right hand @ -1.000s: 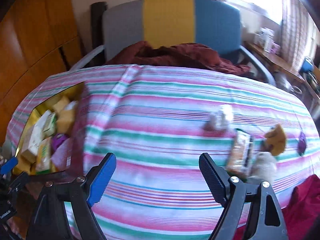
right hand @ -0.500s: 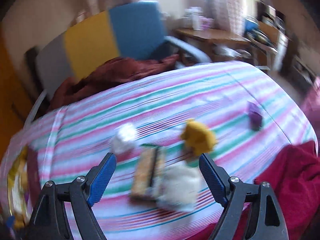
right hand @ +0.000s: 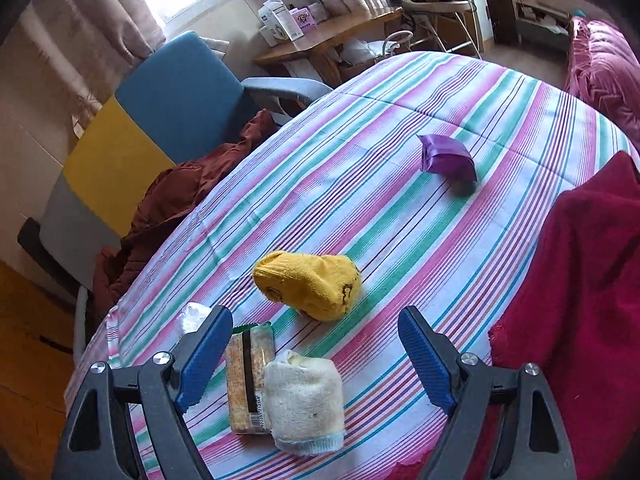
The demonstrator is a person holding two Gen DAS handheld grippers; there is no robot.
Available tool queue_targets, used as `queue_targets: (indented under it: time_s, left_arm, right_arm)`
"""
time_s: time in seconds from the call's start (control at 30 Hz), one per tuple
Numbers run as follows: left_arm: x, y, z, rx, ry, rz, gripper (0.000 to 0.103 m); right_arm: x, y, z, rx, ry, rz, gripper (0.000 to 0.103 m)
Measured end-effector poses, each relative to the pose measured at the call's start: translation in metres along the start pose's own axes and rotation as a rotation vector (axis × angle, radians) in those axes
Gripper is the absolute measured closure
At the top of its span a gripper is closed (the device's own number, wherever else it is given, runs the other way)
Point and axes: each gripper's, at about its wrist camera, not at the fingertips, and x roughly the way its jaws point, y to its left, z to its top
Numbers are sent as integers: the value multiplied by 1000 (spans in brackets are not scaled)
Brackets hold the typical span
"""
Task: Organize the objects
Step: 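Move both open tools to the clear plastic bag and yellow knit glove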
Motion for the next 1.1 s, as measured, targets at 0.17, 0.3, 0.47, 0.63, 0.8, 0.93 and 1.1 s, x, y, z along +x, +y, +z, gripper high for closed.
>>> queue_targets:
  time_s: [0.17, 0.3, 0.47, 0.63, 0.8, 0.93, 1.1]
  left_arm:
    - [21, -20, 19, 25, 24, -35, 25]
    - [41, -38, 36, 47, 46, -61, 25]
    - [66, -56, 53, 64, 74, -85, 25]
    - [92, -72, 74, 65, 105, -106, 25]
    - [108, -83, 102, 60, 78, -120, 25]
    - [121, -90, 123, 69, 52, -130, 22]
    - [144, -108, 143, 128, 32, -135, 22]
  right_arm:
    - [9, -3, 0, 13, 38, 27, 17]
    - [12, 0, -1, 5, 61, 46, 17]
    - [13, -6, 0, 39, 66, 85, 17]
    - [17, -13, 1, 79, 97, 124, 17]
    - [31, 1, -6, 12, 171, 100, 17]
    - [35, 4, -9, -2, 195, 107, 17]
    - [35, 3, -8, 8, 197, 117, 17]
